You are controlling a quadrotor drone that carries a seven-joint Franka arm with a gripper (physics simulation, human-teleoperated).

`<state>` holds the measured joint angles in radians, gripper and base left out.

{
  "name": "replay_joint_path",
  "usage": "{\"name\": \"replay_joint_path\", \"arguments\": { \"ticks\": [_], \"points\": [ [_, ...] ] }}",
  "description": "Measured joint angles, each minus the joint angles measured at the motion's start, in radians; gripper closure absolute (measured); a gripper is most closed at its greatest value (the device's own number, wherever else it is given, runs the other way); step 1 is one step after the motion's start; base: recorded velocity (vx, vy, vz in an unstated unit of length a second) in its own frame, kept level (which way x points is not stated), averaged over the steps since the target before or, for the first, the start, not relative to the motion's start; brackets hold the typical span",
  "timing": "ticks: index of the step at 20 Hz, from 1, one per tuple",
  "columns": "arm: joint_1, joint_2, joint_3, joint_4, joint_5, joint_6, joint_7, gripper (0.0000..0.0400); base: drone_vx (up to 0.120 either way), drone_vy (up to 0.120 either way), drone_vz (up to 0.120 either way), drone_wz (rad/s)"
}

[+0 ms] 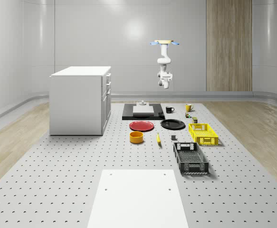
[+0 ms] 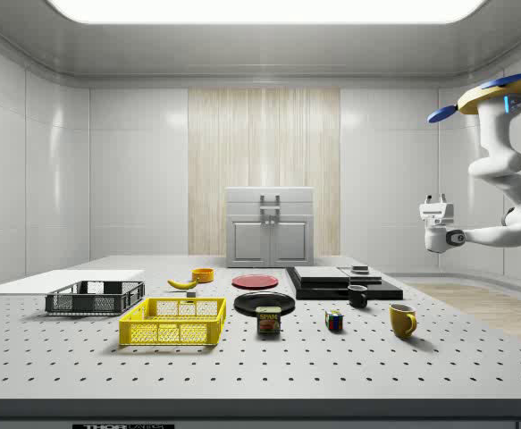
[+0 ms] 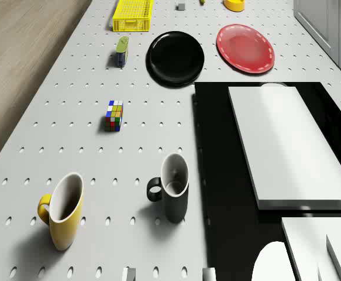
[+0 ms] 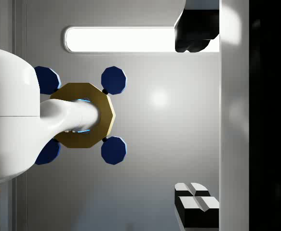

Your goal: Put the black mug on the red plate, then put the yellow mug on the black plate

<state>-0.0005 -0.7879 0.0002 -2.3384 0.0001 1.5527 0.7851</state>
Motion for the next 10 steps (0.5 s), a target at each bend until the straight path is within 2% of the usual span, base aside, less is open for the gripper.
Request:
{"name": "replay_joint_path", "arguments": {
  "ticks": [5, 10],
  "points": [
    [-0.002, 0.019, 0.001, 0.106, 0.001, -0.084, -0.001, 0.0000, 0.000, 0.000, 0.000, 0.000],
    [-0.004, 0.053, 0.002, 0.206, 0.002, -0.145, -0.002, 0.0000, 0.000, 0.000, 0.000, 0.000]
  ]
}}
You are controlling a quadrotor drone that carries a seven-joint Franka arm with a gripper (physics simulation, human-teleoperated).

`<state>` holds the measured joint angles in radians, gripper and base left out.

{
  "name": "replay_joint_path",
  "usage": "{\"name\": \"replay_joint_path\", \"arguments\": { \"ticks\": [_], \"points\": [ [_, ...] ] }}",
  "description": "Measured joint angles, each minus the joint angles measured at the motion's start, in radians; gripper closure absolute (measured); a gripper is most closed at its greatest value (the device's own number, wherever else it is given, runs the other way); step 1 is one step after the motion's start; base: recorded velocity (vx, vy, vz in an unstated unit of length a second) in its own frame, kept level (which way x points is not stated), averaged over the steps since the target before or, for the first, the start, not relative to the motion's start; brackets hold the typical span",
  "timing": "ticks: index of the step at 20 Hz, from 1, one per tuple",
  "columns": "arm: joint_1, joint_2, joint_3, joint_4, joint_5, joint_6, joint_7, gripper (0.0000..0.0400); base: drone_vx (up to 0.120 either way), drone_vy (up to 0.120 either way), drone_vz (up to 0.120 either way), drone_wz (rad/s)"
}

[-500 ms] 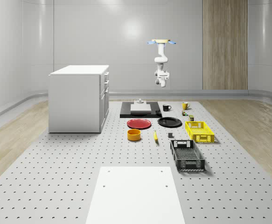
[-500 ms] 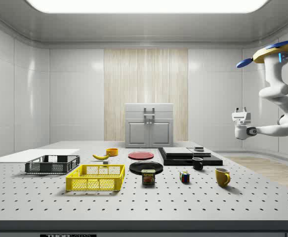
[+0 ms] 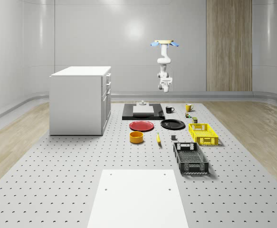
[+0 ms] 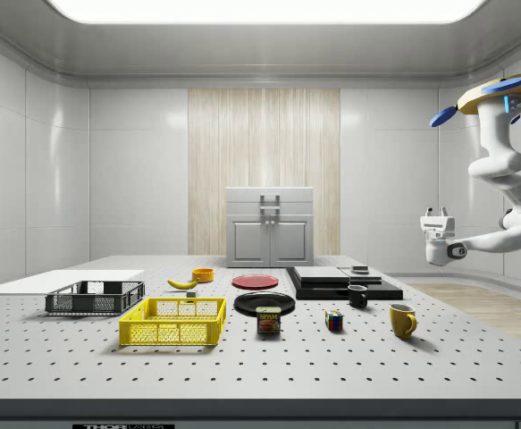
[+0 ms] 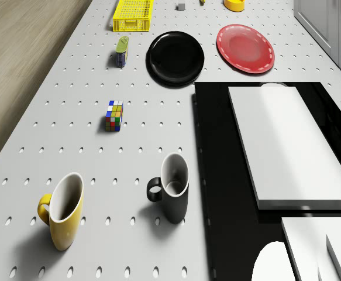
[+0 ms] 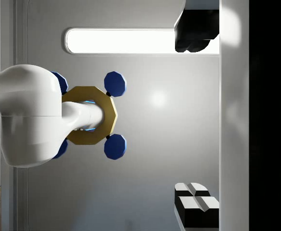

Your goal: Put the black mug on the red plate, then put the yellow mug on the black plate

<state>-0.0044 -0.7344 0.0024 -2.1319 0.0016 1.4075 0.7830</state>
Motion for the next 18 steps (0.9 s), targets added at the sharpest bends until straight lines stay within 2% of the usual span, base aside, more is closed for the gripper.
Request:
{"name": "replay_joint_path", "arguments": {
  "ticks": [7, 18],
  "points": [
    [-0.002, 0.027, 0.001, 0.072, 0.001, -0.039, -0.001, 0.0000, 0.000, 0.000, 0.000, 0.000],
    [-0.003, 0.031, 0.002, 0.089, 0.001, -0.044, -0.001, 0.0000, 0.000, 0.000, 0.000, 0.000]
  ]
}}
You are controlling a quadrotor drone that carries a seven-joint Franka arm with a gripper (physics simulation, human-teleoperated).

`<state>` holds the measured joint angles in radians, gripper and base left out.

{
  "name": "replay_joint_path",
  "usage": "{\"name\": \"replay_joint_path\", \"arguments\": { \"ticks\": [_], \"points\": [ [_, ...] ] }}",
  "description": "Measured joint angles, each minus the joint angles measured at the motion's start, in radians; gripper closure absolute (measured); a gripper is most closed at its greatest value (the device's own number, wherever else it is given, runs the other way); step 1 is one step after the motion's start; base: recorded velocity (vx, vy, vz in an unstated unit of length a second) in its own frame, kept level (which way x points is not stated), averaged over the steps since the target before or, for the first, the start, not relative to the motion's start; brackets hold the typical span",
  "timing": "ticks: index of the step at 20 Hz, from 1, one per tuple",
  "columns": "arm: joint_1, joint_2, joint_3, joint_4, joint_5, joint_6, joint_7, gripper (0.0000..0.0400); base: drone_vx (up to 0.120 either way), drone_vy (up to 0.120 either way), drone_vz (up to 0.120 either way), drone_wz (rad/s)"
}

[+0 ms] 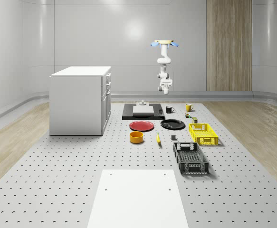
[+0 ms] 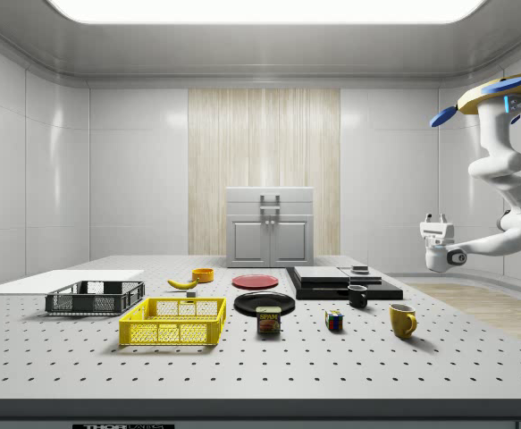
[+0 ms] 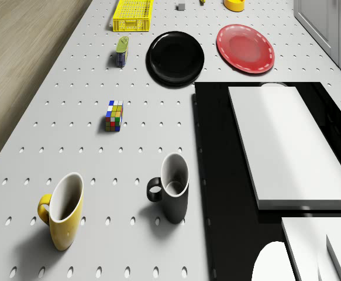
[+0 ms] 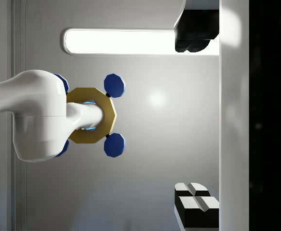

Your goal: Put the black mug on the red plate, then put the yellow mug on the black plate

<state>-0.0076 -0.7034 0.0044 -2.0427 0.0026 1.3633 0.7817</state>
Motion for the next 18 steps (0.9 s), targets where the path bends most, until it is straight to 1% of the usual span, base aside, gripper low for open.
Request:
{"name": "replay_joint_path", "arguments": {
  "ticks": [18],
  "points": [
    [-0.003, -0.009, 0.005, -0.007, -0.005, 0.013, 0.000, 0.0000, 0.000, 0.000, 0.000, 0.000]
  ]
}}
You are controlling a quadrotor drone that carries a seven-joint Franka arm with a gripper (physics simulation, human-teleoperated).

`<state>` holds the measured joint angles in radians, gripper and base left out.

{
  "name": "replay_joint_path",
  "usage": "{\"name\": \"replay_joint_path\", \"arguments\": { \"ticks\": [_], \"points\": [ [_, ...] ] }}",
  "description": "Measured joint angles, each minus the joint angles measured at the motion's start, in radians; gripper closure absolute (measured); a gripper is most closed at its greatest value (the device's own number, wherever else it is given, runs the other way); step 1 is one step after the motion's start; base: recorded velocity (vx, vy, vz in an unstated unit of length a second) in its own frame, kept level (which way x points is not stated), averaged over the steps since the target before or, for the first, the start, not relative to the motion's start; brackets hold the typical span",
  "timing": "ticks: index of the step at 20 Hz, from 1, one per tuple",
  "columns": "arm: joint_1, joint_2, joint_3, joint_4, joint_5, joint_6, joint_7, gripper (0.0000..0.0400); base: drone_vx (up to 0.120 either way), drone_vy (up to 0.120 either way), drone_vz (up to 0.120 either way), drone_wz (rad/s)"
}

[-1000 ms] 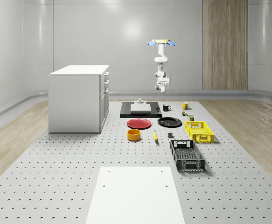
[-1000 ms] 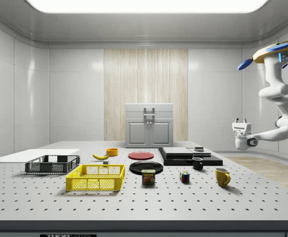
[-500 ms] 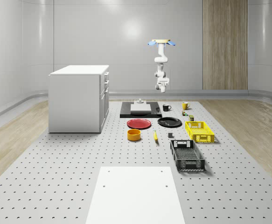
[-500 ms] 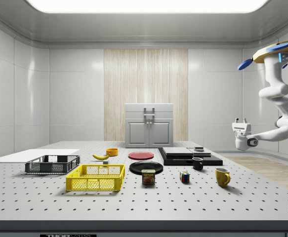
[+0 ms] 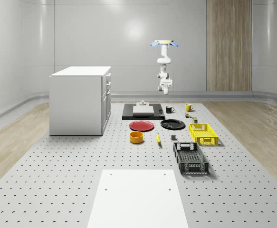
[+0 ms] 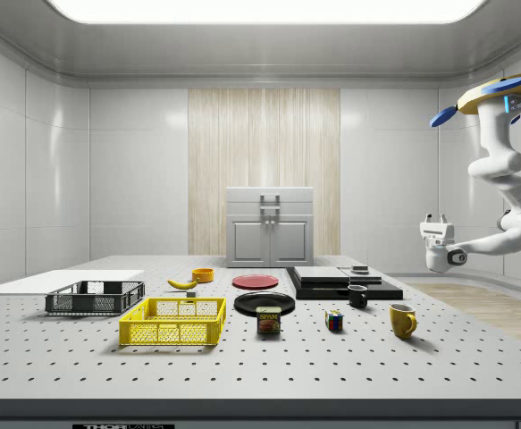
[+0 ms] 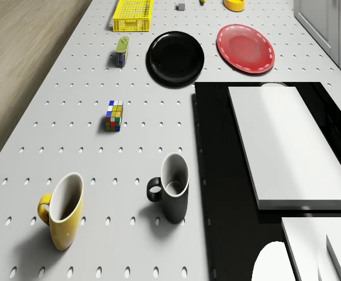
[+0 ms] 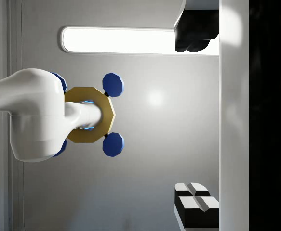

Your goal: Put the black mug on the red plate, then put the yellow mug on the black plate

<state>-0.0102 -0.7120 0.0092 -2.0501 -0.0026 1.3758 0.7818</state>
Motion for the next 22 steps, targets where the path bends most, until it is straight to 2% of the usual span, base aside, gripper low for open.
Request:
{"name": "replay_joint_path", "arguments": {
  "ticks": [14, 22],
  "points": [
    [-0.013, -0.008, 0.042, -0.009, -0.058, 0.011, 0.007, 0.0000, 0.000, 0.000, 0.000, 0.000],
    [-0.053, -0.017, 0.171, -0.035, -0.241, 0.021, 0.032, 0.0000, 0.000, 0.000, 0.000, 0.000]
  ]
}}
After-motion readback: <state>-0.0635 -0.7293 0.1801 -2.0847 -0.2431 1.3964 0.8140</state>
